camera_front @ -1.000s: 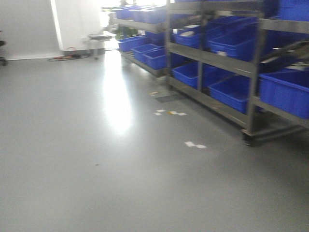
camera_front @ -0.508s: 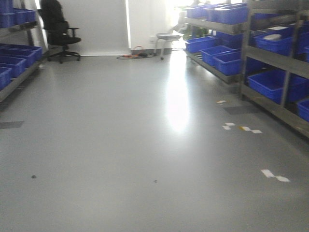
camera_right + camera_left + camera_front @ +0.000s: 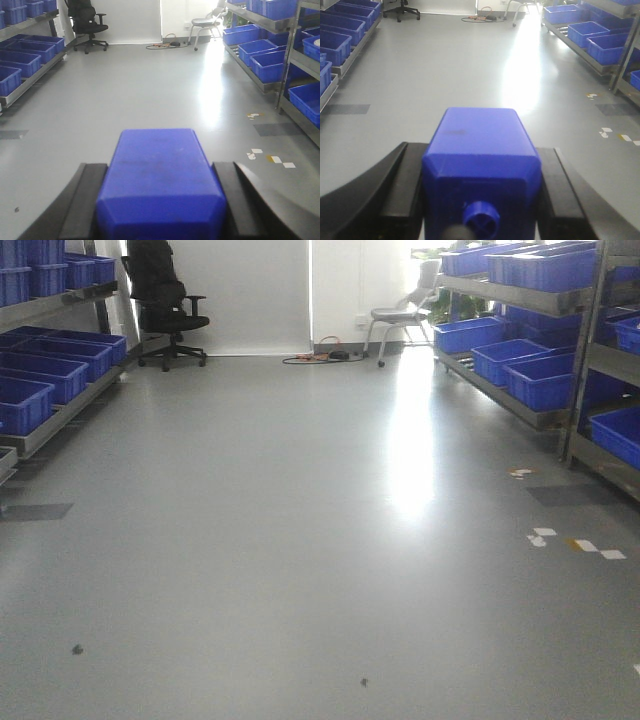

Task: Pick and sort blue part to right shelf
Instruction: 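Drive along the aisle toward the blue-bin shelves, then turn the base toward the shelf of blue bins, then position both held blue parts over the open blue bins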

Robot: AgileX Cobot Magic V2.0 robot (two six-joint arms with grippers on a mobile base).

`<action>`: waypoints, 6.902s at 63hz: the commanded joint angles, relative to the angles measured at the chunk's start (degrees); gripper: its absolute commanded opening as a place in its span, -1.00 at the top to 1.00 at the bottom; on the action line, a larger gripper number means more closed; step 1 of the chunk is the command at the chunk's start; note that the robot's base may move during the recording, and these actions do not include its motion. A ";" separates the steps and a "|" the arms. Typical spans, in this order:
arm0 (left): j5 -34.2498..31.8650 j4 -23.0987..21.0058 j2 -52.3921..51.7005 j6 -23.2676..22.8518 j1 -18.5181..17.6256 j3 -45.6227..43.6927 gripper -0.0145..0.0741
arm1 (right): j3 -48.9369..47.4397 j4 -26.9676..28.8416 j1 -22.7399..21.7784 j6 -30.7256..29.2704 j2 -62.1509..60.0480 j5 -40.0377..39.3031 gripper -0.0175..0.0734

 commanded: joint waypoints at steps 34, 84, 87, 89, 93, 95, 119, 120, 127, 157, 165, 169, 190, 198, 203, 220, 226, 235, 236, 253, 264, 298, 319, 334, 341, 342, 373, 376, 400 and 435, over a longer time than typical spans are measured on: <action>-5.16 -0.36 0.41 -0.36 0.01 -1.73 -0.16 | -1.74 -0.24 -0.40 -0.36 0.31 -5.33 0.00; -5.16 -0.36 0.41 -0.36 0.01 -1.73 -0.16 | -1.74 -0.24 -0.40 -0.36 0.31 -5.33 0.00; -5.16 -0.36 0.41 -0.36 0.01 -1.73 -0.16 | -1.74 -0.24 -0.40 -0.36 0.31 -5.33 0.00; -5.16 -0.36 0.41 -0.36 0.01 -1.73 -0.16 | -1.74 -0.24 -0.40 -0.36 0.31 -5.33 0.00; -5.16 -0.36 0.41 -0.36 0.01 -1.73 -0.16 | -1.74 -0.24 -0.40 -0.36 0.31 -5.33 0.00; -5.16 -0.36 0.41 -0.36 0.01 -1.73 -0.16 | -1.74 -0.24 -0.40 -0.36 0.31 -5.33 0.00; -5.16 -0.36 0.41 -0.36 0.01 -1.73 -0.16 | -1.74 -0.24 -0.40 -0.36 0.31 -5.33 0.00; -5.16 -0.36 0.41 -0.36 0.01 -1.73 -0.16 | -1.74 -0.24 -0.40 -0.36 0.31 -5.33 0.00; -5.16 -0.36 0.41 -0.36 0.01 -1.73 -0.16 | -1.74 -0.24 -0.40 -0.36 0.31 -5.33 0.00; -5.16 -0.44 0.41 -0.36 0.01 -1.73 -0.16 | -1.74 -0.24 -0.40 -0.36 0.31 -5.33 0.00; -5.16 -0.44 0.41 -0.36 0.01 -1.73 -0.16 | -1.74 -0.24 -0.40 -0.36 0.31 -5.33 0.00; -5.16 -0.44 0.41 -0.36 0.01 -1.73 -0.16 | -1.74 -0.24 -0.40 -0.36 0.31 -5.33 0.00; -5.16 -0.44 0.41 -0.36 0.01 -1.73 -0.16 | -1.74 -0.24 -0.40 -0.36 0.31 -5.33 0.00; -5.16 -0.44 0.41 -0.36 0.01 -1.73 -0.16 | -1.74 -0.24 -0.40 -0.36 0.31 -5.33 0.00; -5.16 -0.44 0.41 -0.36 0.01 -1.73 -0.16 | -1.74 -0.24 -0.40 -0.36 0.31 -5.33 0.00; -5.16 -0.44 0.41 -0.36 0.01 -1.73 -0.16 | -1.74 -0.24 -0.40 -0.36 0.31 -5.33 0.00; -5.16 -0.44 0.41 -0.36 0.01 -1.73 -0.16 | -1.74 -0.24 -0.40 -0.36 0.31 -5.33 0.00; -5.16 -0.44 0.41 -0.36 0.01 -1.73 -0.16 | -1.74 -0.24 -0.40 -0.36 0.31 -5.33 0.00; -5.16 -0.44 0.41 -0.36 0.01 -1.73 -0.16 | -1.74 -0.24 -0.40 -0.36 0.31 -5.33 0.00; -5.16 -0.44 0.41 -0.36 0.01 -1.73 -0.16 | -1.74 -0.24 -0.40 -0.36 0.31 -5.33 0.00; -5.16 -0.44 0.41 -0.36 0.01 -1.73 -0.16 | -1.74 -0.24 -0.40 -0.36 0.31 -5.33 0.00; -5.16 -0.44 0.41 -0.36 0.01 -1.73 -0.16 | -1.74 -0.24 -0.40 -0.36 0.31 -5.33 0.00; -5.16 -0.44 0.41 -0.36 0.01 -1.73 -0.16 | -1.74 -0.24 -0.40 -0.36 0.31 -5.33 0.00; -5.16 -0.44 0.41 -0.36 0.01 -1.73 -0.16 | -1.74 -0.24 -0.40 -0.36 0.31 -5.33 0.00; -5.16 -0.44 0.41 -0.36 0.01 -1.73 -0.16 | -1.74 -0.24 -0.40 -0.36 0.31 -5.33 0.00; -5.16 -0.44 0.41 -0.36 0.01 -1.73 -0.16 | -1.74 -0.24 -0.40 -0.36 0.31 -5.33 0.00; -5.16 -0.44 0.41 -0.36 0.01 -1.73 -0.16 | -1.74 -0.24 -0.40 -0.36 0.31 -5.33 0.00; -5.16 -0.44 0.41 -0.36 0.01 -1.73 -0.16 | -1.74 -0.24 -0.40 -0.36 0.31 -5.33 0.00; -5.16 -0.44 0.41 -0.36 0.01 -1.73 -0.16 | -1.74 -0.24 -0.40 -0.36 0.31 -5.33 0.00; -5.16 -0.44 0.41 -0.36 0.01 -1.73 -0.16 | -1.74 -0.24 -0.40 -0.36 0.31 -5.33 0.00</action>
